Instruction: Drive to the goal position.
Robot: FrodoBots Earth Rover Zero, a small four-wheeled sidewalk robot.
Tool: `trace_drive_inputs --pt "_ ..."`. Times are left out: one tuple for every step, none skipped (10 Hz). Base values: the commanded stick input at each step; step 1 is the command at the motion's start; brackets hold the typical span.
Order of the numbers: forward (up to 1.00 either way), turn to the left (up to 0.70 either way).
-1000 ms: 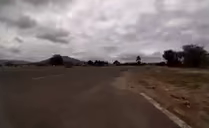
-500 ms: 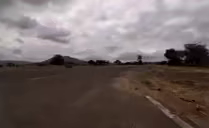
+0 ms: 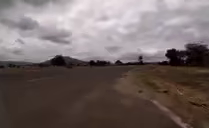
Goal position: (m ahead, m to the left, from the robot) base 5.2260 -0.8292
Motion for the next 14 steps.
trace_drive_inputs --pt "0.50 0.00" --pt "0.50 0.00" --pt "0.50 0.00" --pt "0.50 0.00" --pt "0.50 0.00" --pt "0.50 0.00" --pt "0.50 -0.08" --pt "0.50 -0.31" --pt "0.50 -0.50" --pt "0.50 -0.50" --pt "0.50 -0.50" --pt "0.50 -0.50" --pt "0.50 -0.50" --pt "0.50 -0.09"
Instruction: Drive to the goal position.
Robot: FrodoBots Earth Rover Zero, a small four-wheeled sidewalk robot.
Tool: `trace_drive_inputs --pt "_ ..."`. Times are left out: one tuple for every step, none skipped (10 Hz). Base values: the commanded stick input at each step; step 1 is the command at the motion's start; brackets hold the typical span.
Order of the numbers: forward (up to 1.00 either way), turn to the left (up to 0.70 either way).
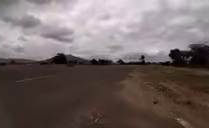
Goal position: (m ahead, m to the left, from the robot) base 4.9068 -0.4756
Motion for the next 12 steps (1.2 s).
trace_drive_inputs --pt "0.50 -0.01" --pt "0.50 0.00" --pt "0.50 0.00" --pt "0.50 0.00" --pt "0.50 0.00" --pt "0.50 0.00" --pt "0.50 0.00" --pt "0.50 0.00" --pt "0.50 0.00" --pt "0.50 0.00" --pt "0.50 0.00" --pt "0.50 0.00"
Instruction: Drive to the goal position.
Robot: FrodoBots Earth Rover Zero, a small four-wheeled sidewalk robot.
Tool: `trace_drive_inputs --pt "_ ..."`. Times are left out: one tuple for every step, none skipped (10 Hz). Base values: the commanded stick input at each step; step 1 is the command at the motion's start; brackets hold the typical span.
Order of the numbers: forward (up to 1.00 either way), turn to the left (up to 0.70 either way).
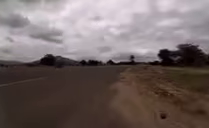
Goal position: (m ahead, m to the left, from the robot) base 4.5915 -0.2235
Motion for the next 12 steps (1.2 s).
trace_drive_inputs --pt "0.50 0.00" --pt "0.50 0.00" --pt "0.50 -0.02" --pt "0.50 -0.16" --pt "0.50 -0.30" --pt "0.50 -0.44" --pt "0.50 -0.50" --pt "0.50 -0.50" --pt "0.50 0.00" --pt "0.50 0.00" --pt "0.50 0.00" --pt "0.50 0.00"
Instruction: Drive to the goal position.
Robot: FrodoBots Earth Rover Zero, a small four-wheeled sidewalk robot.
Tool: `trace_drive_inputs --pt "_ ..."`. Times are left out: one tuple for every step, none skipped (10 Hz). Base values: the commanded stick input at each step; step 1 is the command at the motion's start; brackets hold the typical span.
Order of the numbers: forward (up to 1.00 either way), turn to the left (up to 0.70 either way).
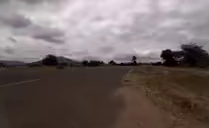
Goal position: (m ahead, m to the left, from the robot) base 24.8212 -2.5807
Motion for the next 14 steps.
trace_drive_inputs --pt "0.50 0.00" --pt "0.50 0.00" --pt "0.50 0.00" --pt "0.50 0.00" --pt "0.50 0.00" --pt "0.50 0.00" --pt "0.50 0.00" --pt "0.50 0.00" --pt "0.50 0.00" --pt "0.50 0.00" --pt "0.50 0.00" --pt "0.50 0.00" --pt "0.50 0.00" --pt "0.50 0.00"
